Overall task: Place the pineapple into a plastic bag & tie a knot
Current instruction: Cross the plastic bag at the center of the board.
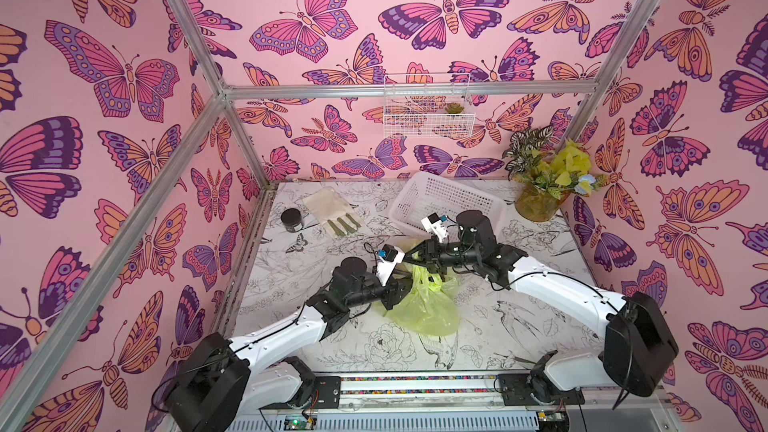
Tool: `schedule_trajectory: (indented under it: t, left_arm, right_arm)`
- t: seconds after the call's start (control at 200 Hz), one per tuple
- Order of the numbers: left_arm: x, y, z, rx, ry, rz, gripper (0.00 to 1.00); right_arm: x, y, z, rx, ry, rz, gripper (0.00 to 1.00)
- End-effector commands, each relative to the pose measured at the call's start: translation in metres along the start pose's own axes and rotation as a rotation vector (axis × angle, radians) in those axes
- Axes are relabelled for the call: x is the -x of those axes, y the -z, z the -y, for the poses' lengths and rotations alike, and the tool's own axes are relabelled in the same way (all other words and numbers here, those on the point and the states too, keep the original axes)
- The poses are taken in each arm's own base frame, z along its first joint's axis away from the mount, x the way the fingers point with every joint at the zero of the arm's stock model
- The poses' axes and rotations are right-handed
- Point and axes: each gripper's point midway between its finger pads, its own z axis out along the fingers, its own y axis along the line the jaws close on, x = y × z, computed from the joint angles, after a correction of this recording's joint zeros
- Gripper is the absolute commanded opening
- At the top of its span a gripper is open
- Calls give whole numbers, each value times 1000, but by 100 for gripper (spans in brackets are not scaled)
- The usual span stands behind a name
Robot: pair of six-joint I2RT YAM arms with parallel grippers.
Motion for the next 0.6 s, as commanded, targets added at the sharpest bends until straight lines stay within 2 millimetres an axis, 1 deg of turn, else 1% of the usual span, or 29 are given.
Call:
schedule_trajectory:
  t: [0.0,0.035,0.045,0.075,0.19,0.275,0.411,0.501,0.521,0.596]
  left_arm:
    - [11,-4,15,-68,-7,85,33]
    - [10,-4,16,-71,-3,91,32]
    - [13,-4,17,-77,-11,108,32]
    - [15,-4,19,-83,-14,121,31]
    - [16,-6,24,-106,-21,139,30]
    - [17,-4,14,-46,-23,162,28]
    - [22,9,-5,95,-63,202,26]
    - [29,19,-9,153,-106,218,27]
    - [24,20,-11,169,-110,199,27]
    - [25,28,-15,210,-136,198,29]
  right_arm:
    - [4,-1,-11,59,6,5,25]
    - [4,-1,-11,63,5,6,26]
    - [4,-1,-12,64,5,6,27]
    - [4,-1,-11,66,3,7,28]
    - [4,-2,-12,75,-3,4,29]
    - [4,-1,-11,75,-6,0,29]
    - [2,2,-9,67,-10,-2,26]
    - [1,4,-6,62,-17,-1,24]
    - [1,4,-6,61,-17,-1,24]
    - [0,4,-5,62,-17,-3,23]
